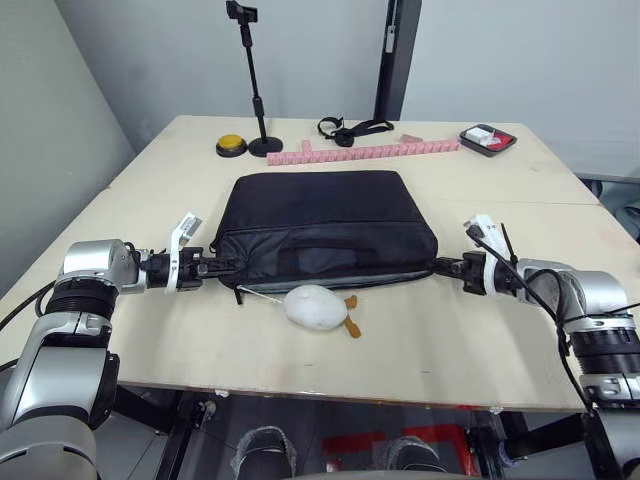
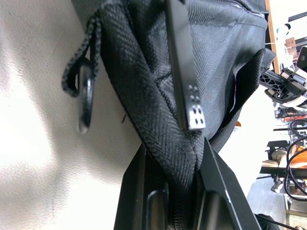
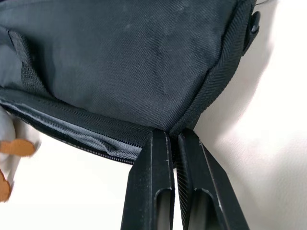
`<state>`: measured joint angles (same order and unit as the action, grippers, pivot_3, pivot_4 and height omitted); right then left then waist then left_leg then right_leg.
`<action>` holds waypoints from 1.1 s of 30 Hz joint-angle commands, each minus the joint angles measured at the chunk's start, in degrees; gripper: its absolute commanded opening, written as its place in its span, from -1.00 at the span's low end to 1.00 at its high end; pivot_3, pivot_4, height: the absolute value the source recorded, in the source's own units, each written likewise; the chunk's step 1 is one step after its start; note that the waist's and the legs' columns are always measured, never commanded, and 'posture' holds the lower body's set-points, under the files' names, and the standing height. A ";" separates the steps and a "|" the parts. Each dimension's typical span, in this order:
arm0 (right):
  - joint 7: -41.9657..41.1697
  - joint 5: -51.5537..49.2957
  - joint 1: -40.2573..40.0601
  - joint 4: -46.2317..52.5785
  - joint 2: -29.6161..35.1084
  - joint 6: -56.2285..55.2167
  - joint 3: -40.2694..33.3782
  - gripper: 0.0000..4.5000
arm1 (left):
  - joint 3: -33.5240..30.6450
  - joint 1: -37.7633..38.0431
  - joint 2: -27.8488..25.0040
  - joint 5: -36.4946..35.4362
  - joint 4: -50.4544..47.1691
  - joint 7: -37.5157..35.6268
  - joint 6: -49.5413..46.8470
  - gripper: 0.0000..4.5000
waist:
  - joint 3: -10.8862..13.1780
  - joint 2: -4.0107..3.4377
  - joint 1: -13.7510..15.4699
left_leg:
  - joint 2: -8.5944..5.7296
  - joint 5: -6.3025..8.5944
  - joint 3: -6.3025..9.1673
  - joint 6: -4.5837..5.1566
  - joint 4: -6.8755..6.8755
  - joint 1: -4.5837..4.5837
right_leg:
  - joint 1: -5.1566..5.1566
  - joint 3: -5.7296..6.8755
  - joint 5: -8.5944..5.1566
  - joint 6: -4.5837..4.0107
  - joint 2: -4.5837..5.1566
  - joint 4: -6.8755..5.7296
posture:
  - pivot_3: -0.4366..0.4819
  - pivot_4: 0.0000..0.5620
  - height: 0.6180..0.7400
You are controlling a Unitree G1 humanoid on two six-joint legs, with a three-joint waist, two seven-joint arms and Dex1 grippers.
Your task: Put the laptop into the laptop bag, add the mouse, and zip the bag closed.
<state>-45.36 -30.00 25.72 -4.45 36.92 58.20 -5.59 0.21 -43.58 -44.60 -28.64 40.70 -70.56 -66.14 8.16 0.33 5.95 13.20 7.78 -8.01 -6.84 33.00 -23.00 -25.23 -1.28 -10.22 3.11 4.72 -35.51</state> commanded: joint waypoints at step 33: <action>-16.76 -2.34 -6.23 13.60 13.46 -4.83 4.65 0.37 | 1.43 -3.46 -11.69 8.86 4.25 -11.75 11.39 0.75 | 0.03 -0.02 -0.42 | 0.07 0.00 -0.04 -0.08 -0.09 0.14 | 0.03 -0.05 0.00 0.00 -0.03 0.01 | -0.05 -0.47 0.98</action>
<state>-60.50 -31.22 19.33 9.21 48.76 54.33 2.30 2.77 -46.87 -53.88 -20.02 47.04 -80.74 -55.36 8.19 0.31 5.53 13.27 7.78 -8.06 -6.92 32.90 -22.86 -25.19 -1.33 -10.22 3.12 4.69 -35.49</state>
